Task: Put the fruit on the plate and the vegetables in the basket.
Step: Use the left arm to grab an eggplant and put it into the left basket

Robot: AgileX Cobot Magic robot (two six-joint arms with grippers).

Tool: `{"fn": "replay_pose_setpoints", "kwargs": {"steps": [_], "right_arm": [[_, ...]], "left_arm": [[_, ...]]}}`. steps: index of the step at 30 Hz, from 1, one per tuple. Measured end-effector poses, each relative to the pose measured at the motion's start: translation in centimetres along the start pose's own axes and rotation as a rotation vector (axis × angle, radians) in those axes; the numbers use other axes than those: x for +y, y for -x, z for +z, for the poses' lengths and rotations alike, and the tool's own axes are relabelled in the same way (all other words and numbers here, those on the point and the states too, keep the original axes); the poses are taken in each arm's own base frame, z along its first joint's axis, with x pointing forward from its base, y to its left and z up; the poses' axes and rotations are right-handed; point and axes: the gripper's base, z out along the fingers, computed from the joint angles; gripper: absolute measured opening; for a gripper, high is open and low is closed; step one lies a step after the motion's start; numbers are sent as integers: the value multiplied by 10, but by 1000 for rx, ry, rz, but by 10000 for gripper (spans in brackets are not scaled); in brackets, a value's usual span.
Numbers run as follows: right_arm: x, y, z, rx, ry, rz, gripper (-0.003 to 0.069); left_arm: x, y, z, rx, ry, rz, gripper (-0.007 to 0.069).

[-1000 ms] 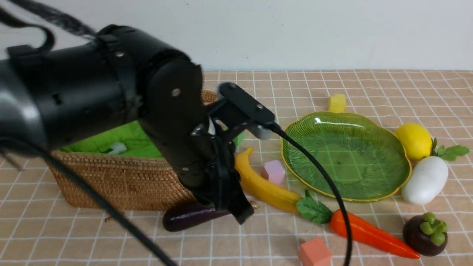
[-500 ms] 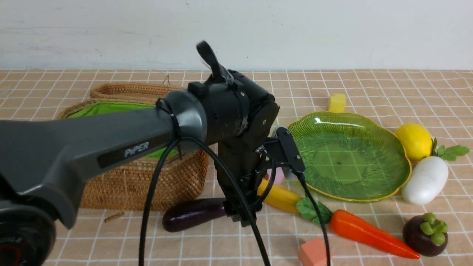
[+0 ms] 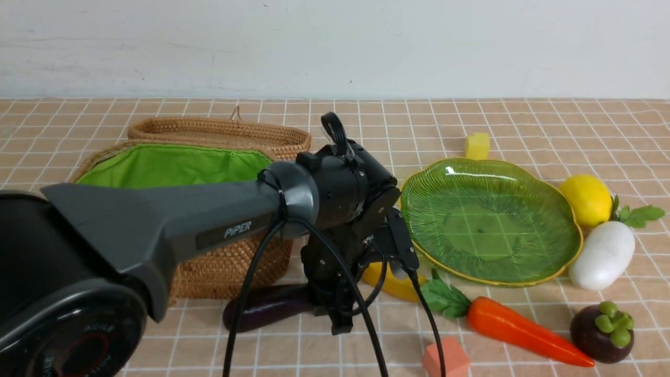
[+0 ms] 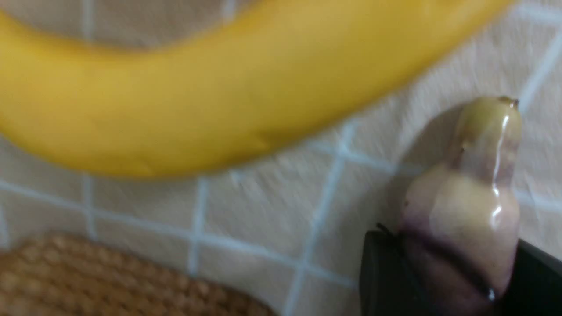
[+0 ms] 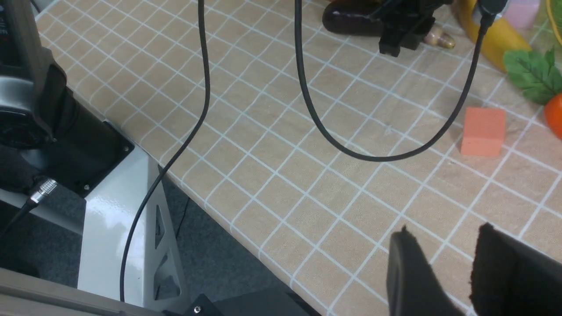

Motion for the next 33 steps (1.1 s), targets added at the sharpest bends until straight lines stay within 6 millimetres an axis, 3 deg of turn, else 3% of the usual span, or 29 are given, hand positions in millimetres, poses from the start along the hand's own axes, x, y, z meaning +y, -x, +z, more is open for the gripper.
{"fn": "replay_pose_setpoints", "kwargs": {"steps": [4,5,6,7,8,9,10,14,16,19,22,23,24,26,28,30,33], "right_arm": [[0,0,0,0,0,0,237],[0,0,0,0,0,0,237],[0,0,0,-1,0,0,237],[0,2,0,-19,-6,0,237],[-1,3,0,-31,-10,0,237],[-1,4,0,-39,-15,-1,237],[-3,7,0,-81,-31,-2,237],[-8,19,-3,-212,-92,-13,237],[-11,25,-4,-278,-128,-19,237],[-13,31,-7,-345,-153,-22,237],[-14,32,-7,-359,-158,-23,237],[-14,32,-7,-359,-158,-23,237],[-14,32,-7,-359,-158,-23,237],[-14,32,-7,-359,-158,-23,237],[-14,32,-7,-359,-158,-23,237],[-14,32,-7,-359,-158,-23,237],[-14,32,-7,-359,-158,-23,237]], "left_arm": [[-7,-3,-29,21,-18,-4,274],[-11,-3,-52,-22,-1,-1,274],[-12,-4,-59,-35,7,-2,274],[-18,-6,-92,-104,37,1,274],[-20,-11,-113,-146,56,-2,274],[-20,-12,-117,-156,61,-1,274],[-21,-24,-148,-216,97,-7,274],[-3,-66,-191,-262,205,-26,274],[15,-88,-195,-247,244,-47,274],[48,-116,-187,-215,296,-105,274],[70,-129,-174,-209,325,-154,288],[84,-135,-166,-223,356,-178,349],[86,-136,-164,-220,357,-184,359],[101,-143,-154,-230,390,-213,515],[106,-146,-149,-227,400,-221,609],[107,-147,-148,-225,399,-224,653],[105,-144,-150,-249,387,-251,650]]}}
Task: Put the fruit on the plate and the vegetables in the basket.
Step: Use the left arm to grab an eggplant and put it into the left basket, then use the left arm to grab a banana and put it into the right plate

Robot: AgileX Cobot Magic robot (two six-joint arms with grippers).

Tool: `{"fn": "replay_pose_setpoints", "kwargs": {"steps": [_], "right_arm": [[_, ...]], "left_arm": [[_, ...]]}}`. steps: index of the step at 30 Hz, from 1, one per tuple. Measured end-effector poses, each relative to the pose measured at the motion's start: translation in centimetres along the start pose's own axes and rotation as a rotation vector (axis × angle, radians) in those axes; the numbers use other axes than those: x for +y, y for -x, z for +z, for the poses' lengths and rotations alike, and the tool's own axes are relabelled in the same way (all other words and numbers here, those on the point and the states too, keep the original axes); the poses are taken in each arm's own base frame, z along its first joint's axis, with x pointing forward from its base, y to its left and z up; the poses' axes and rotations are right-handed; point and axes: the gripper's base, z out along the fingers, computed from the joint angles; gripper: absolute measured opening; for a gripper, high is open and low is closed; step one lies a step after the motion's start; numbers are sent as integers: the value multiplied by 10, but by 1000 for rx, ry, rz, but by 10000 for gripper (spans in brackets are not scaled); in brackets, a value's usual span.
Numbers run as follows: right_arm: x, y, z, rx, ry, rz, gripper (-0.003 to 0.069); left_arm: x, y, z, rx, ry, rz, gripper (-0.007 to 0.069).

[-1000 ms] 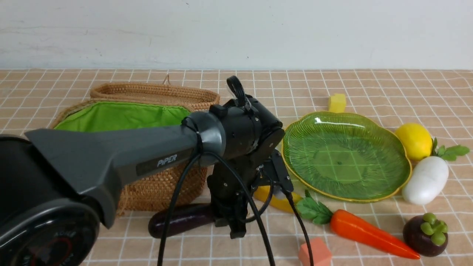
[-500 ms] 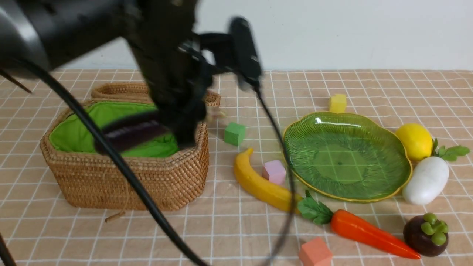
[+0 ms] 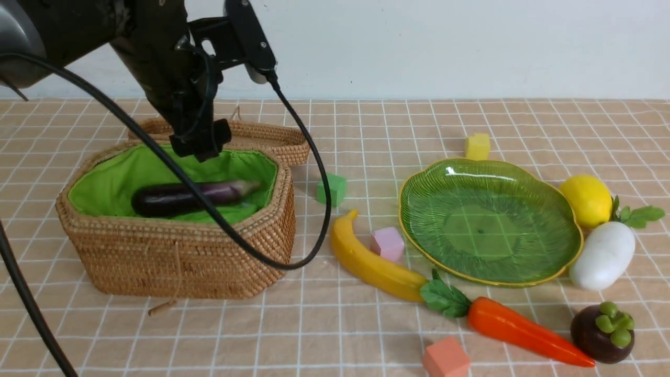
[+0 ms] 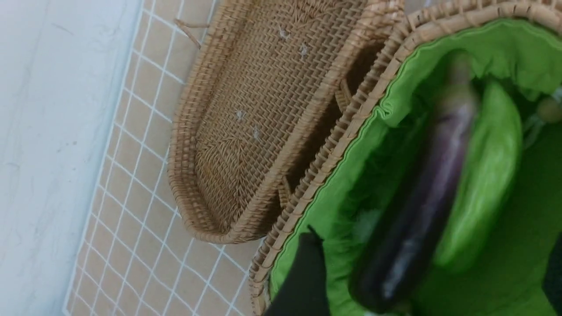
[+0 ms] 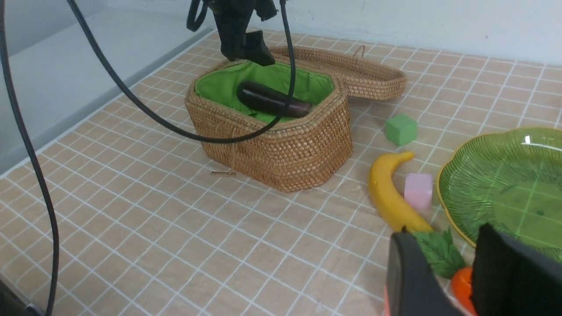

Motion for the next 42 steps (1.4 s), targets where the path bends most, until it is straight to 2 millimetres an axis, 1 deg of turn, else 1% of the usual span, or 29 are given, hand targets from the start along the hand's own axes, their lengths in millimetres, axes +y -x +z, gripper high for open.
{"fn": "replay_pose_setpoints", "kwargs": {"steps": [1,2,4,5,7,8,9,10,11,13,14,16,17,18,19,21,23,24,25,26,27,29,30,35,36,37,38,40,42], "right_arm": [[0,0,0,0,-1,0,237],[0,0,0,0,-1,0,237],[0,-1,0,6,-4,-5,237],[0,-1,0,15,-5,-8,237],[0,-4,0,44,-2,-13,237],[0,-6,0,67,3,-15,237],[1,-7,0,76,7,-14,237],[1,-10,-1,109,15,-16,237],[2,-11,-1,121,18,-17,237],[3,-18,-2,194,37,-20,237],[3,-18,-2,203,39,-20,237],[4,-22,-3,239,48,-21,238],[5,-23,-3,256,54,-21,238],[5,-24,-3,267,58,-21,238],[6,-26,-4,285,66,-19,238],[8,-27,-4,302,88,-9,238],[9,-27,-5,305,96,-5,238],[9,-28,-5,311,104,-2,237],[10,-28,-5,314,107,-1,237],[10,-28,-5,313,108,0,237],[10,-28,-5,314,112,2,237],[10,-28,-5,315,112,2,237],[10,-28,-5,315,112,2,237],[10,-28,-5,316,112,2,237],[10,-28,-5,316,112,2,237],[10,-28,-5,316,112,2,237],[10,-28,-5,316,113,2,237],[10,-28,-5,317,113,2,237],[10,-28,-5,318,113,2,237]], "left_arm": [[-6,6,-2,-34,-38,-51,610],[-9,9,-2,-45,-56,-64,581],[-26,23,-8,-89,-134,-71,486],[-38,33,-12,-114,-181,-51,423],[-59,47,-18,-150,-262,14,338],[-71,55,-21,-176,-301,62,306],[-72,56,-22,-180,-302,75,301],[-88,67,-23,-212,-340,160,282],[-92,70,-22,-218,-351,185,281],[-119,87,-10,-246,-388,347,324],[-122,89,-7,-244,-391,357,330],[-137,97,14,-241,-398,423,400],[-142,100,27,-233,-395,445,439],[-145,101,34,-227,-389,459,468],[-151,103,52,-209,-378,484,512],[-160,104,80,-177,-352,529,558],[-163,103,89,-164,-339,551,566],[-167,103,103,-148,-320,583,568],[-170,103,110,-144,-314,593,567],[-170,103,112,-142,-310,598,566],[-174,103,123,-135,-298,620,556],[-176,102,127,-129,-290,633,547],[-177,102,132,-122,-285,641,531],[-180,100,136,-100,-299,641,429],[-180,98,135,-87,-309,642,352],[-180,98,135,-85,-311,641,342],[-180,97,135,-78,-316,643,303],[-180,96,134,-69,-323,641,311],[-178,96,128,-64,-331,633,311]]}}
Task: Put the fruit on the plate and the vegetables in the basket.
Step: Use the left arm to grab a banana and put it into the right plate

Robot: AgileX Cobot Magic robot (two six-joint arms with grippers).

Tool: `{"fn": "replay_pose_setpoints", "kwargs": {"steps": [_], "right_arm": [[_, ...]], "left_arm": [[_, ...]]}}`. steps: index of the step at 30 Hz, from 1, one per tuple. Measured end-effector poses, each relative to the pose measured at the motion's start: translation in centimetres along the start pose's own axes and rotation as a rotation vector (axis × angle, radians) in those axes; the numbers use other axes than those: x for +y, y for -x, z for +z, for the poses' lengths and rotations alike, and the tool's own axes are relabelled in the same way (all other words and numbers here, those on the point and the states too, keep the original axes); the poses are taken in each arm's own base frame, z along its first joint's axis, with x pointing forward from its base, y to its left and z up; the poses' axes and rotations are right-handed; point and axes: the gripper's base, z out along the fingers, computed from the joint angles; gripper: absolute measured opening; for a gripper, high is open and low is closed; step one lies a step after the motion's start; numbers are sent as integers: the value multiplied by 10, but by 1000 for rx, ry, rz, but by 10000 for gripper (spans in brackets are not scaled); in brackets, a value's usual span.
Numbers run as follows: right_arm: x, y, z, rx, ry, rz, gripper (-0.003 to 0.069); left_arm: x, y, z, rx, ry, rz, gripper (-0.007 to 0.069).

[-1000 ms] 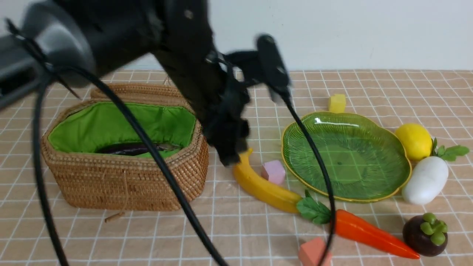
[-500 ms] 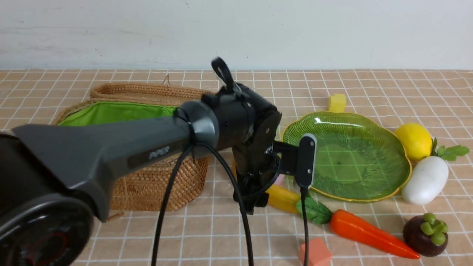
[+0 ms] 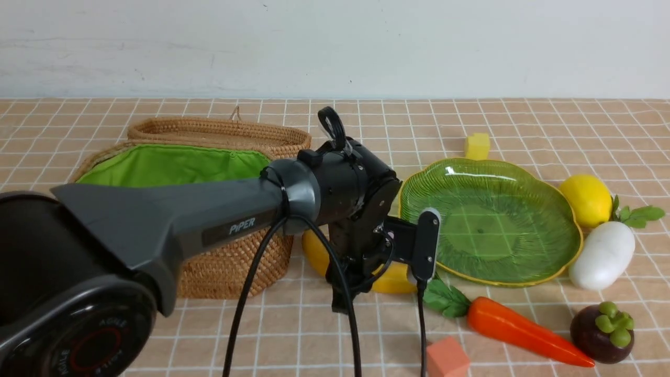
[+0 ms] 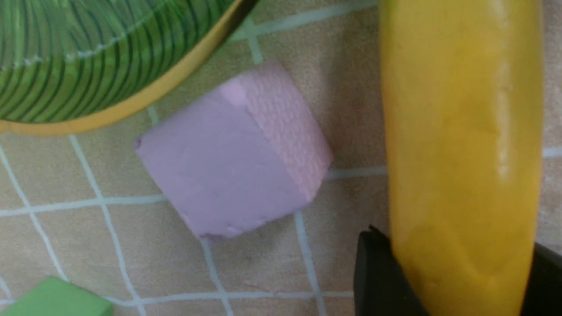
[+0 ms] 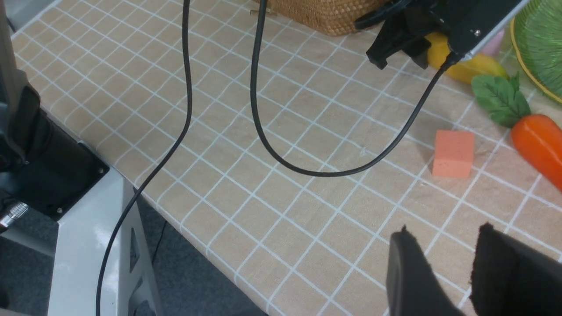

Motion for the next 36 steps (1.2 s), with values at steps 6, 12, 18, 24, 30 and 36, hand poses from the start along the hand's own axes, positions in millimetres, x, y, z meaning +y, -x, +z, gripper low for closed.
{"fn": "replay_pose_setpoints", "kwargs": {"steps": [6,12,18,24,30,36], "right_arm": [[-1,2,0,-17,-6,0,238],[-3,8,-1,-85,-43,-9,238],[-6,20,-6,-197,-96,-22,238],[-7,19,-6,-194,-101,12,238],[-7,16,-5,-157,-96,60,238],[-13,12,-6,-121,-166,75,238]], "left_arm": [[9,-4,-60,-55,71,-55,311],[7,-14,-126,-116,115,-177,311],[16,6,-141,-395,180,-331,311],[40,39,-86,-599,219,-510,311],[57,68,-36,-650,289,-492,319],[57,77,-8,-651,307,-498,533]]}}
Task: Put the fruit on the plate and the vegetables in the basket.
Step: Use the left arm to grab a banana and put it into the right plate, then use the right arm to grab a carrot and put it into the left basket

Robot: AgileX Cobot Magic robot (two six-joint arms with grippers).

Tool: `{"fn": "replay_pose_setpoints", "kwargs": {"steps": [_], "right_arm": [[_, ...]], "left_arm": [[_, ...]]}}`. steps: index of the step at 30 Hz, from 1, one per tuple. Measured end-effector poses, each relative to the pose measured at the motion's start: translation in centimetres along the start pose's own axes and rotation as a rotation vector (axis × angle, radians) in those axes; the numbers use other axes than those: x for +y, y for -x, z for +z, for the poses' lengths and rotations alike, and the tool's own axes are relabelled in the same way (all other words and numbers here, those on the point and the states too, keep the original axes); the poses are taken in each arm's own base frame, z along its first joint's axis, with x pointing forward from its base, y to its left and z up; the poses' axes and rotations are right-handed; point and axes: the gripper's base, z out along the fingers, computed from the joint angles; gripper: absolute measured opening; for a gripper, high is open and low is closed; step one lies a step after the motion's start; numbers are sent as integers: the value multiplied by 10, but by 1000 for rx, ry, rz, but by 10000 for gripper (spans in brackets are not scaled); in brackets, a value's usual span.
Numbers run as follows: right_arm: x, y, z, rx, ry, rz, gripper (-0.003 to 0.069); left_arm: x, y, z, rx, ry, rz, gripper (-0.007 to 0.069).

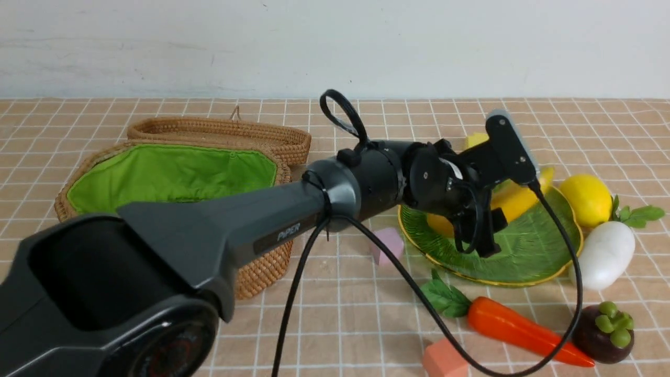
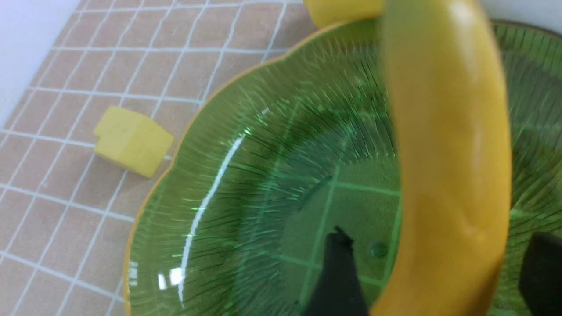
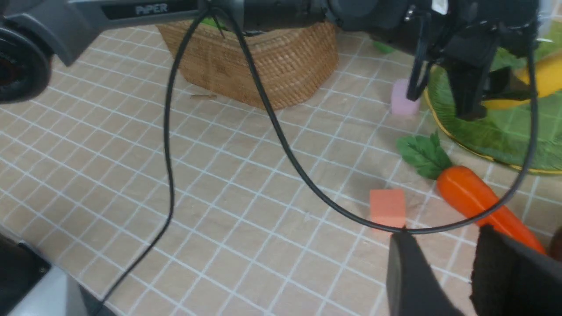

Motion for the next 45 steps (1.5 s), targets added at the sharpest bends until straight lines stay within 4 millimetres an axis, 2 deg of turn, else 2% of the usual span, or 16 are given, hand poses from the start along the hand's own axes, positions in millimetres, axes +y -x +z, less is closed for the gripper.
{"fn": "replay_pose_setpoints", "kwargs": {"steps": [2,5,7,11,12,14,15,17,21,26,28,29,31,37,41,45], "right_arm": [[-5,-1,-3,31,-70,-4,238],[-12,-1,-8,66,-163,18,238],[-19,-1,-7,140,-238,56,238],[-26,0,5,247,-261,89,238],[-31,3,18,312,-265,104,238],[-34,5,26,344,-265,112,238],[-39,9,38,382,-267,121,238],[-46,15,60,423,-259,115,238],[-59,24,109,471,-193,92,238],[-76,19,166,589,-94,5,244],[-83,12,185,652,-63,-40,254],[-85,10,189,663,-60,-43,255],[-95,1,213,714,-36,-95,288],[-116,-17,257,743,-34,-192,412],[-131,-33,286,755,-33,-300,489],[-144,-47,308,747,-46,-379,496]], "left_arm": [[-2,-2,-1,21,-28,-2,619],[-3,5,-14,48,-87,-33,660],[1,26,-46,76,-157,-129,642],[11,56,-103,111,-177,-327,513],[18,73,-146,136,-149,-433,358],[23,81,-170,138,-120,-477,265],[29,92,-204,133,-76,-523,133],[35,104,-257,111,-16,-541,9],[32,112,-340,62,34,-578,-13],[8,81,-405,64,79,-597,-13],[-9,57,-422,70,90,-617,-13],[-11,54,-418,87,86,-619,-13],[-38,17,-440,52,92,-635,-13],[-91,-56,-459,-58,87,-664,-13],[-107,-79,-464,-107,100,-665,-13],[-112,-85,-466,-100,91,-671,-13]]}}
